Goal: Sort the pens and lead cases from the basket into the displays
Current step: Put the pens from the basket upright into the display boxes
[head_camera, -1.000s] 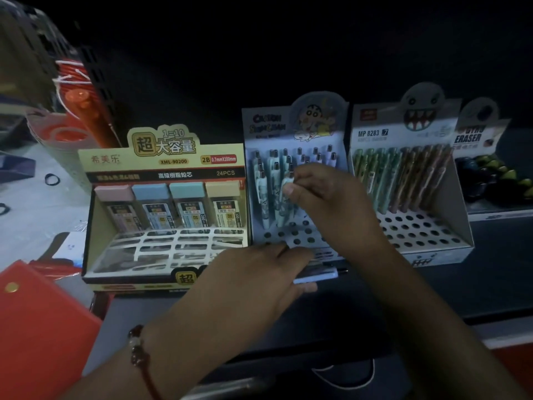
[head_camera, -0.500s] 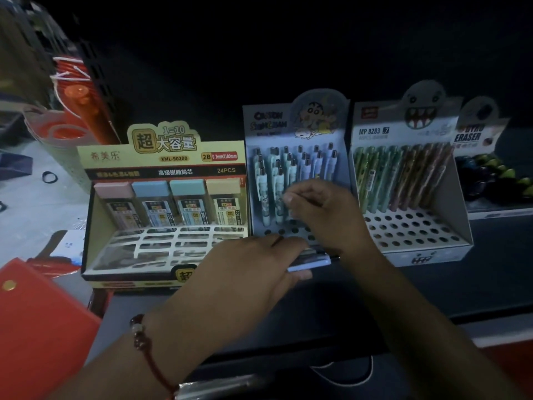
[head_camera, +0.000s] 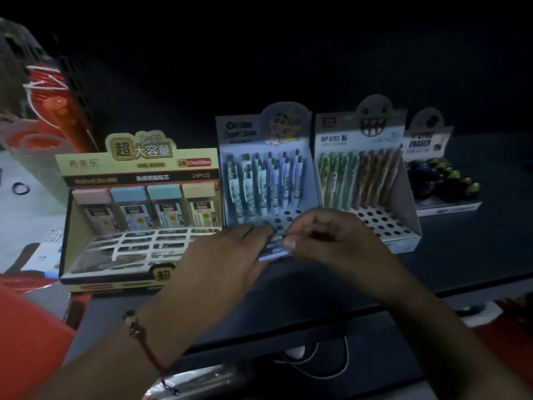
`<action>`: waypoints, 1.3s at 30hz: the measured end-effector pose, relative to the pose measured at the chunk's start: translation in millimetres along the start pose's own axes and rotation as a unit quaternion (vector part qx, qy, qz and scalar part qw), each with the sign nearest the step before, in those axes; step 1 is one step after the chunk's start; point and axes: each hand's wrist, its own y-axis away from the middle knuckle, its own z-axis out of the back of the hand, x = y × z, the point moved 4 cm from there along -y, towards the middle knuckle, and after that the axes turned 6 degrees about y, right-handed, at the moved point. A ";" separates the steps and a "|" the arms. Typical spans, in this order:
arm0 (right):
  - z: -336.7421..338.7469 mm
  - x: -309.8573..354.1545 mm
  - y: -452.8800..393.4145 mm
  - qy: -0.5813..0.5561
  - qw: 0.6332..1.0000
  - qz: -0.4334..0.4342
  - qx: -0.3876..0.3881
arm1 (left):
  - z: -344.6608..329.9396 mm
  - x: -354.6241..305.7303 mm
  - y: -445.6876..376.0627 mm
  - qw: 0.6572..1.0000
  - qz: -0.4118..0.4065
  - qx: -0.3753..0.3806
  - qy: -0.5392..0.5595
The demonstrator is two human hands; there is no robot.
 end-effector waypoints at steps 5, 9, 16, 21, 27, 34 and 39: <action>5.7 -5.8 16.3 0.022 0.999 0.010 0.025 | -4.0 -12.2 0.3 1.000 -0.015 0.000 0.000; 12.0 -5.1 24.9 0.032 0.999 0.014 0.004 | -7.5 -20.1 0.0 1.000 -0.023 -0.003 0.014; 43.9 -16.2 26.5 -0.095 0.991 -0.066 -0.064 | -9.2 -18.4 0.7 1.000 -0.010 -0.002 0.026; 51.6 -25.2 19.4 -0.199 0.968 -0.105 -0.115 | -8.2 -19.1 0.5 0.999 -0.010 0.005 0.042; 61.1 -27.2 15.6 -0.257 0.943 -0.118 -0.175 | -7.2 -13.5 1.8 0.998 0.028 0.009 0.055; 66.7 -25.9 10.6 -0.183 0.953 -0.062 -0.232 | -4.8 -14.4 1.7 0.994 0.060 0.031 0.084; 57.8 -20.6 1.3 -0.114 0.951 -0.010 -0.287 | -5.9 -15.0 2.9 0.993 0.067 0.049 0.082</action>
